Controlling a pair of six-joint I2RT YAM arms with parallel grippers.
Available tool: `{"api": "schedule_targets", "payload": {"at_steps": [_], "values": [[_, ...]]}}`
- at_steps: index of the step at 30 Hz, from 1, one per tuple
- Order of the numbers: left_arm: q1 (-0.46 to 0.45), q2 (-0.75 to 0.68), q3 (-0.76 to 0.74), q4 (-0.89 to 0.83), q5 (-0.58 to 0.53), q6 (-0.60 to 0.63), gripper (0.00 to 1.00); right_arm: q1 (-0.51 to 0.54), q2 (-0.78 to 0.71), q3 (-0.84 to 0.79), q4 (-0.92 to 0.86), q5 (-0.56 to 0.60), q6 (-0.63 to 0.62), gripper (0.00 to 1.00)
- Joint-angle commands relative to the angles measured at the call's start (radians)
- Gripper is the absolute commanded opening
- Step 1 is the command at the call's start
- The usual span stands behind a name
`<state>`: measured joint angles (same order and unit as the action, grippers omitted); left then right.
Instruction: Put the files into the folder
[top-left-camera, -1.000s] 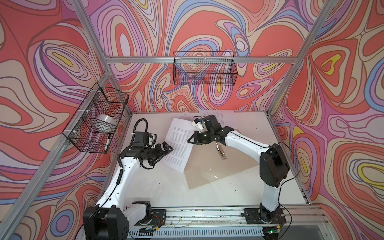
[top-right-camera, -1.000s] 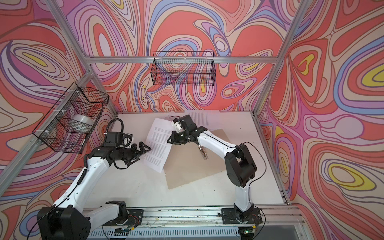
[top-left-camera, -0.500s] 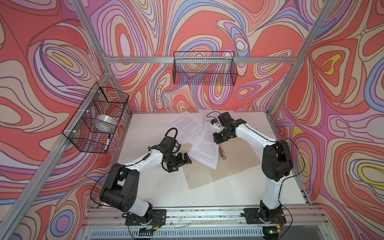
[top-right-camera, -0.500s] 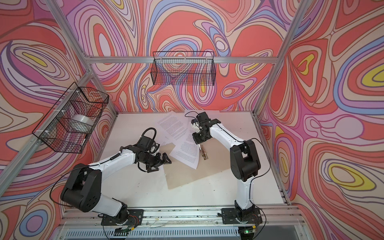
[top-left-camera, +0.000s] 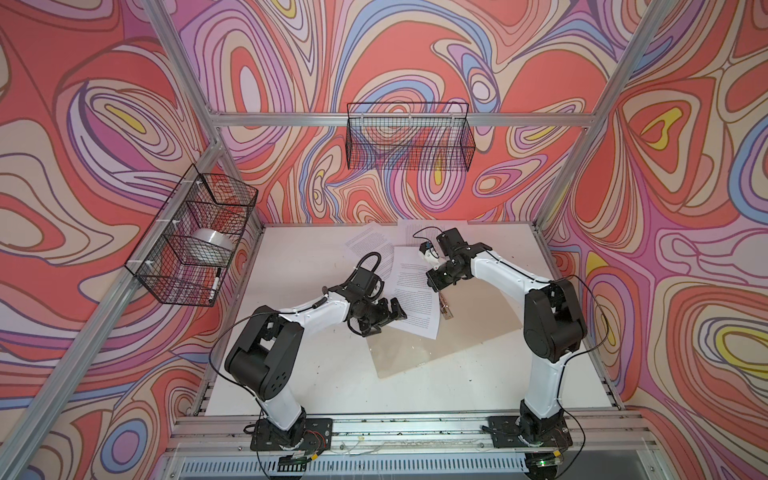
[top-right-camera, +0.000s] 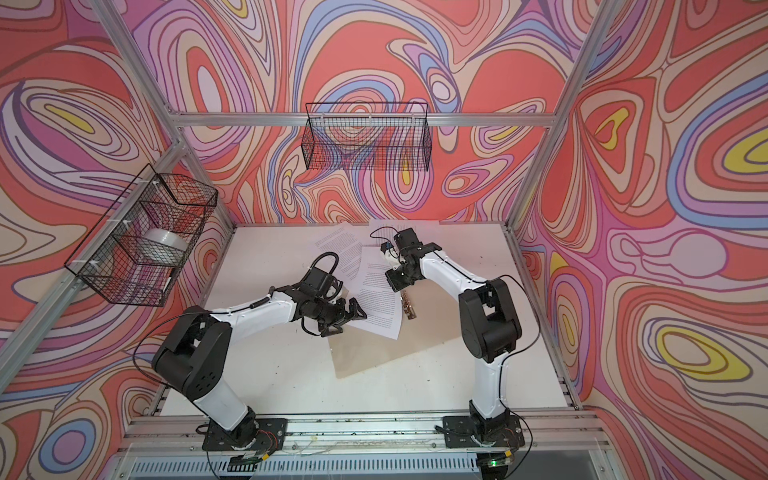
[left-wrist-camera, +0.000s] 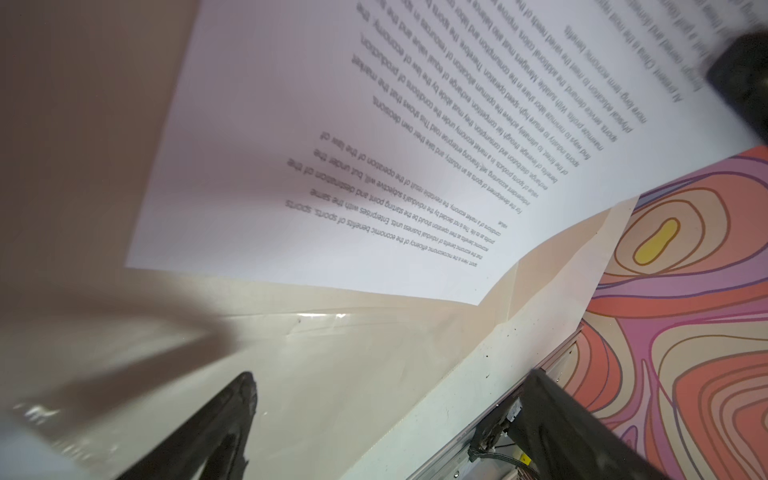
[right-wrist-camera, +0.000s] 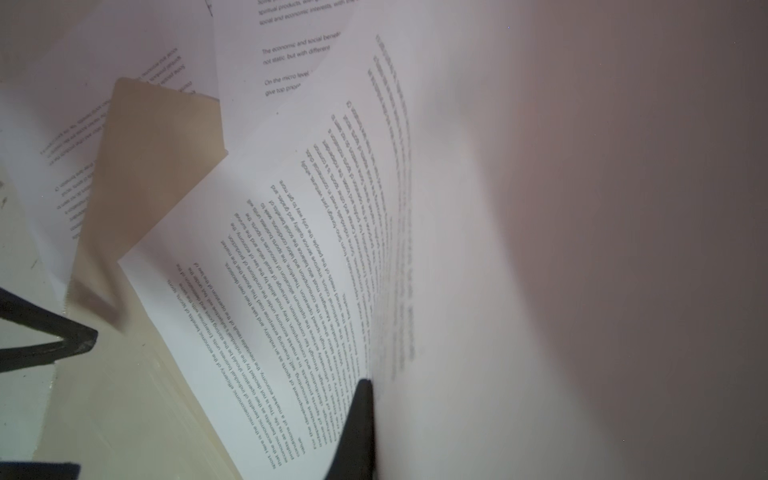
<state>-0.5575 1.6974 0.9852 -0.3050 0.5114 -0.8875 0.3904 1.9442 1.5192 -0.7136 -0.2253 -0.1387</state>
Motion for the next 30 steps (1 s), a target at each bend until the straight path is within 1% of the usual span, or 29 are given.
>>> {"api": "schedule_targets", "payload": {"at_steps": [1, 5, 8, 10, 13, 14, 16, 19, 23, 25, 28, 30], "values": [[-0.05, 0.014, -0.032, 0.033, -0.047, -0.07, 1.0, -0.026, -0.054, -0.014, 0.021, 0.064, 0.039, 0.0], [-0.074, 0.039, -0.045, 0.03, -0.053, -0.047, 1.0, -0.034, -0.067, -0.033, -0.017, 0.087, 0.053, 0.0], [-0.073, 0.056, -0.052, -0.028, -0.073, 0.006, 1.0, -0.039, -0.103, -0.093, -0.001, 0.094, 0.063, 0.0], [-0.061, 0.073, -0.047, -0.074, -0.079, 0.051, 1.0, -0.042, -0.128, -0.126, 0.006, 0.075, 0.075, 0.0], [0.002, 0.115, -0.046, -0.109, -0.066, 0.096, 1.0, -0.042, -0.167, -0.167, 0.028, 0.046, 0.1, 0.0], [0.022, 0.127, -0.041, -0.116, -0.062, 0.107, 1.0, -0.042, -0.202, -0.176, 0.035, 0.038, 0.107, 0.0], [0.066, 0.15, -0.019, -0.141, -0.084, 0.135, 1.0, -0.042, -0.233, -0.191, 0.048, 0.02, 0.12, 0.0], [0.129, 0.179, 0.007, -0.126, -0.051, 0.128, 1.0, -0.042, -0.261, -0.186, 0.044, -0.011, 0.136, 0.0], [0.163, 0.257, 0.131, -0.186, -0.077, 0.162, 1.0, -0.042, -0.287, -0.185, 0.052, -0.044, 0.147, 0.0], [0.183, 0.302, 0.18, -0.191, -0.04, 0.153, 1.0, -0.042, -0.296, -0.178, 0.048, -0.057, 0.154, 0.0], [0.191, 0.345, 0.258, -0.221, -0.072, 0.161, 1.0, -0.042, -0.312, -0.174, 0.044, -0.045, 0.161, 0.0], [0.201, 0.398, 0.324, -0.258, -0.06, 0.17, 1.0, -0.042, -0.32, -0.175, 0.043, -0.049, 0.17, 0.0]]}}
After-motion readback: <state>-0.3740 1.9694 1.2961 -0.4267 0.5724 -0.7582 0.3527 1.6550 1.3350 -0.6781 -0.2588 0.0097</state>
